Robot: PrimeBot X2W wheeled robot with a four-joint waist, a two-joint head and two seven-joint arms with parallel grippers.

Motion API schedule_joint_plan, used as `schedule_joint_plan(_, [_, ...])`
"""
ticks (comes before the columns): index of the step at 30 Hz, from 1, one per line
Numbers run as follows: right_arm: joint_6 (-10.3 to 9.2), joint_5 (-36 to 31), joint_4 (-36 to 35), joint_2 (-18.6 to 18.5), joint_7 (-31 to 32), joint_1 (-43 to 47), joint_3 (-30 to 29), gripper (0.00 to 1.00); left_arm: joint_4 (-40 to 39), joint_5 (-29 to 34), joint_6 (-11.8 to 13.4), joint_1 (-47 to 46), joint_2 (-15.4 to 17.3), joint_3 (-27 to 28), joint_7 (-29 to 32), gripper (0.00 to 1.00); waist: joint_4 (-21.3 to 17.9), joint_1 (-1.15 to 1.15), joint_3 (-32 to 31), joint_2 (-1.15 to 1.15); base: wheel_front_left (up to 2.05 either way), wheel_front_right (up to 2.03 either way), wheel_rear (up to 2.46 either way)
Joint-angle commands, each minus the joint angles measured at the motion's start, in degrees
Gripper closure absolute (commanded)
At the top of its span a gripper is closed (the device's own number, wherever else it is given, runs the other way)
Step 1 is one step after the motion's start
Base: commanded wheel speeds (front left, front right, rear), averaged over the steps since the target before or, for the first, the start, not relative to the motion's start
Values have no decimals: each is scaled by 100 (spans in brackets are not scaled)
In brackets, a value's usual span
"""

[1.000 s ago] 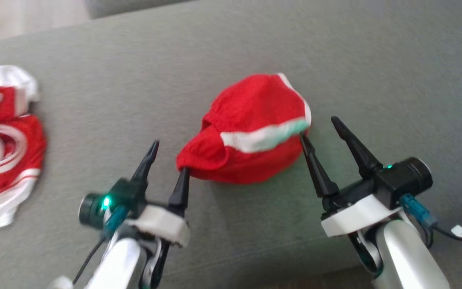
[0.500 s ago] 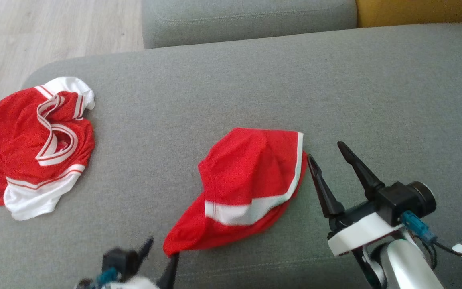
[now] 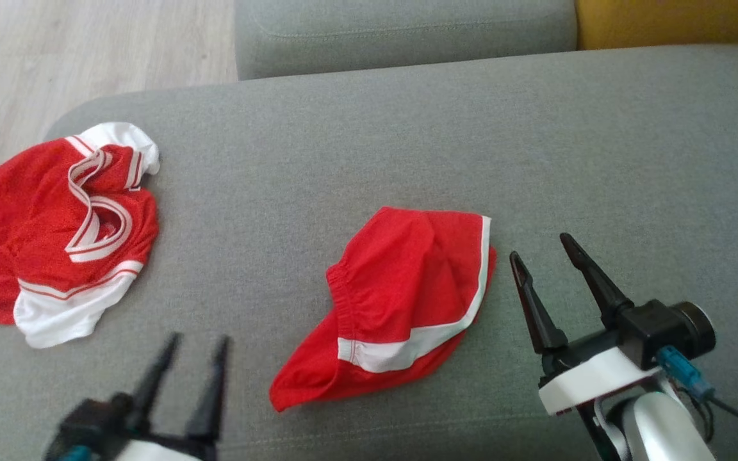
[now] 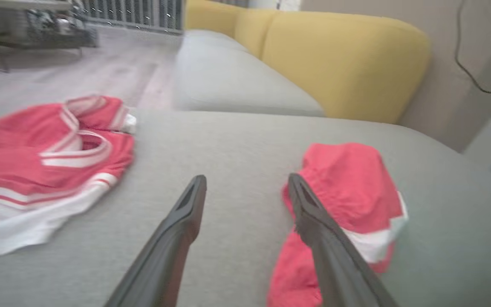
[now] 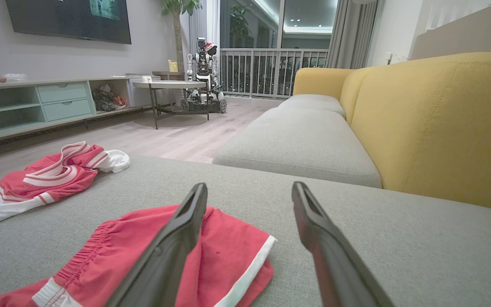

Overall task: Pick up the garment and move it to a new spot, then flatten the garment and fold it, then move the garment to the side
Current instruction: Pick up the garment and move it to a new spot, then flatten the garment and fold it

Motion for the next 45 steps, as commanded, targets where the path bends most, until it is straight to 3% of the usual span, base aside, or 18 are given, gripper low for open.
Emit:
schedule_joint_plan(1, [-1,-21,-197,36,-37,-115,96,0,-204,63,79,-229,48,242,-76,0,3,0,-24,0,0,0,0])
schedule_joint_plan(2, [-1,-22,-187,36,-37,-76,73,0,-147,148,590,-152,-130,537,-156,0,1,0,-88,0,0,0,0])
schedule_joint_plan(3, [-1,-22,-187,36,-37,-76,73,0,-147,148,590,-152,-130,537,-156,0,1,0,-88,0,0,0,0])
schedule_joint_plan(5, [-1,11,-194,36,-37,31,36,0,-132,215,980,-38,-412,732,-274,0,-20,0,-186,0,0,0,0])
schedule_joint_plan(9, [-1,73,-214,36,-37,243,-19,0,-21,762,1064,3,-491,667,-355,0,-36,0,-312,0,0,0,0])
schedule_joint_plan(14, [-1,91,-253,36,-37,538,-16,0,-77,1373,1131,-19,-826,743,-362,0,-24,0,-400,0,0,0,0])
schedule_joint_plan(21, [-1,80,-300,36,-37,694,20,0,-11,1674,954,-5,-1076,887,-363,0,-50,0,-395,0,0,0,0])
schedule_joint_plan(35, [-1,133,-286,36,-37,683,91,0,255,1922,618,-107,-1267,974,-364,0,-117,0,-414,0,0,0,0])
schedule_joint_plan(39, [-1,123,-279,36,-37,652,113,0,587,1952,282,-258,-1287,688,-364,0,-139,0,-380,0,0,0,0])
schedule_joint_plan(44, [-1,62,-286,36,-37,558,195,0,1437,1610,-422,-718,-1324,79,-301,0,-230,0,-257,0,0,0,0])
schedule_joint_plan(45, [-1,62,-286,36,-37,558,195,0,1437,1610,-422,-718,-1324,79,-301,0,-230,0,-257,0,0,0,0])
